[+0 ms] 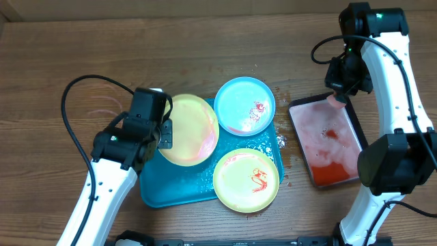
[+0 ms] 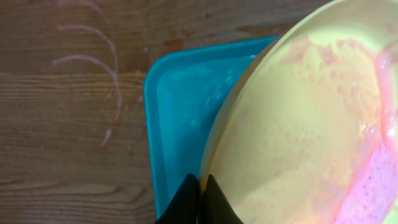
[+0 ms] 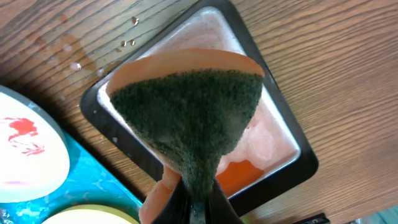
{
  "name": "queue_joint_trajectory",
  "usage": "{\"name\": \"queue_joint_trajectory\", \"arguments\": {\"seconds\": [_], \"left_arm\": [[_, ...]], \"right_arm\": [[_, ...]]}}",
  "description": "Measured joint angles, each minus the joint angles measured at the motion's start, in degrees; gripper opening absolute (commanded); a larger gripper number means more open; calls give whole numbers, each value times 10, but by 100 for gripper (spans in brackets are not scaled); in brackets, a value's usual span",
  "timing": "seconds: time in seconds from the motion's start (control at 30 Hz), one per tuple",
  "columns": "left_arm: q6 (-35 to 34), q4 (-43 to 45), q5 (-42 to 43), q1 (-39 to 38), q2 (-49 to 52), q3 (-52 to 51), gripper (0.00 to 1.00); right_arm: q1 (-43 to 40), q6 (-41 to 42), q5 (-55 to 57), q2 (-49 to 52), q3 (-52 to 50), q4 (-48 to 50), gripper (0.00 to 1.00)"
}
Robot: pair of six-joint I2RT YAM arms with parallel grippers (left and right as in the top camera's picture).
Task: Clean dirty plates on tray and stack at the side
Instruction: 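Lift the yellow plate off the teal tray with the left gripper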
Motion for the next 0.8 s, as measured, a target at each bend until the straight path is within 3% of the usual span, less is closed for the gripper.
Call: {"name": "queue_joint_trajectory", "arguments": {"seconds": [0.2,0.4,0.8], "left_arm": [[-4,18,15,0,0,15,5],[-9,46,93,0,12,16,4],[-13,109,236,-7,125,17,5]], "right_arm": [[27,-9,-4,0,0,0,4],[85,-31,-8,-30,0,26,4],[176,-46,40,-229,0,72,4]]}}
